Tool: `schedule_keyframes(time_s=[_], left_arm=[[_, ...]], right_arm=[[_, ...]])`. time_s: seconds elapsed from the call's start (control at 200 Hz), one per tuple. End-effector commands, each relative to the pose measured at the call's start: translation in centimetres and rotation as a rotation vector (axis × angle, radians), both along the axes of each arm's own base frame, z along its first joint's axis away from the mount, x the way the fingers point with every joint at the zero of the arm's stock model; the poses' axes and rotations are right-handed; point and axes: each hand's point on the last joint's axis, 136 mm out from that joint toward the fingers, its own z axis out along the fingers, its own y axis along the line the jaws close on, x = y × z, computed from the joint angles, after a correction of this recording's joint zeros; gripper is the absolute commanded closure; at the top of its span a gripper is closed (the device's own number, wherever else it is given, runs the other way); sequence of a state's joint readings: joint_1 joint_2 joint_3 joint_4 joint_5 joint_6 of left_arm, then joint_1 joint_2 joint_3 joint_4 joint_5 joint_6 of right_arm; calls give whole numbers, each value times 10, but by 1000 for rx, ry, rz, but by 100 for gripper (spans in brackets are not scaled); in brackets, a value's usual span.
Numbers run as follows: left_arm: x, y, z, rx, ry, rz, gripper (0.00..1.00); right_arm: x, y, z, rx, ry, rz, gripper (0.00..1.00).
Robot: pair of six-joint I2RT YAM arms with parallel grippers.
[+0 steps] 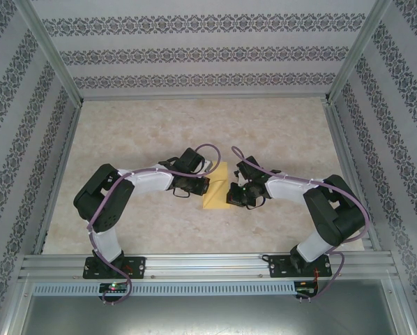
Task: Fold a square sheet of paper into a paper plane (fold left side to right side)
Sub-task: Fold the triangle a second time at the center of the table.
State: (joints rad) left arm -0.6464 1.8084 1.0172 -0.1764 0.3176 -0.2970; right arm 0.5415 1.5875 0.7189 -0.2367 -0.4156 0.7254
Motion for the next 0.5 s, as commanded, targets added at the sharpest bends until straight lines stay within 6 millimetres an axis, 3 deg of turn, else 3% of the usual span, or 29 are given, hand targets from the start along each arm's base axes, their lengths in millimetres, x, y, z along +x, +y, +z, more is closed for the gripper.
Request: schedule_keyframes(time_s=[0.0,0.495], left_arm=[[3,6,-2,25,8,-5,100],[7,4,-4,23,3,0,100]], right_arm=[[-13,-8,-14,-69,46,26,100],[-13,-9,-14,-74,50,32,100]])
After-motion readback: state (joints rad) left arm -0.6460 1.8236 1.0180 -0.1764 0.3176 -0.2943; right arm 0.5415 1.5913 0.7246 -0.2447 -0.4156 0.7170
